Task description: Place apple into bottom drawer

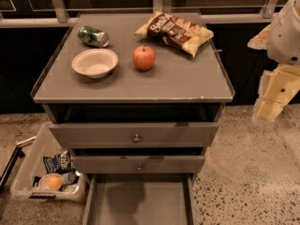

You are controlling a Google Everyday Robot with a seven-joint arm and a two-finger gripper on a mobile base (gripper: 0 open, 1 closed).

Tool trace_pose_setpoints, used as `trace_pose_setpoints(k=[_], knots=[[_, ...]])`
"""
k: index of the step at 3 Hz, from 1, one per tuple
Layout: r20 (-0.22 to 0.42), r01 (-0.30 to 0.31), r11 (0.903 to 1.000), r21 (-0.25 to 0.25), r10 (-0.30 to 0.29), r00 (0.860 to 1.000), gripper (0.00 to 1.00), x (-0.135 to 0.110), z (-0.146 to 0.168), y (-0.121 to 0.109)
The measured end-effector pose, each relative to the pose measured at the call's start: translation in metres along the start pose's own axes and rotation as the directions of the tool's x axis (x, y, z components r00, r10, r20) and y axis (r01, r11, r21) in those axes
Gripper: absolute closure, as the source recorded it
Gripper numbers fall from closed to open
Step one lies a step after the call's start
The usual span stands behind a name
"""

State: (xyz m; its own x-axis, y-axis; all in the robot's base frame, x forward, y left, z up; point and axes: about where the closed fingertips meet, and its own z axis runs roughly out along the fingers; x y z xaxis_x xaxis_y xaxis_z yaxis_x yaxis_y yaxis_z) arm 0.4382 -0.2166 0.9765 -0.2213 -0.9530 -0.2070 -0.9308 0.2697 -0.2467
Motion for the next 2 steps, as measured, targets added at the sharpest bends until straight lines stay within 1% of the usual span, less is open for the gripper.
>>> trace_pose_setpoints(k=[1, 2], knots=[[0.000, 0.000, 1.0000, 0.000, 0.000, 1.000, 0.00, 0.000, 0.000, 0.000], [0.015, 0.022, 0.9989, 0.041, -0.023, 1.000, 0.00, -0.015, 0.002, -0.007]])
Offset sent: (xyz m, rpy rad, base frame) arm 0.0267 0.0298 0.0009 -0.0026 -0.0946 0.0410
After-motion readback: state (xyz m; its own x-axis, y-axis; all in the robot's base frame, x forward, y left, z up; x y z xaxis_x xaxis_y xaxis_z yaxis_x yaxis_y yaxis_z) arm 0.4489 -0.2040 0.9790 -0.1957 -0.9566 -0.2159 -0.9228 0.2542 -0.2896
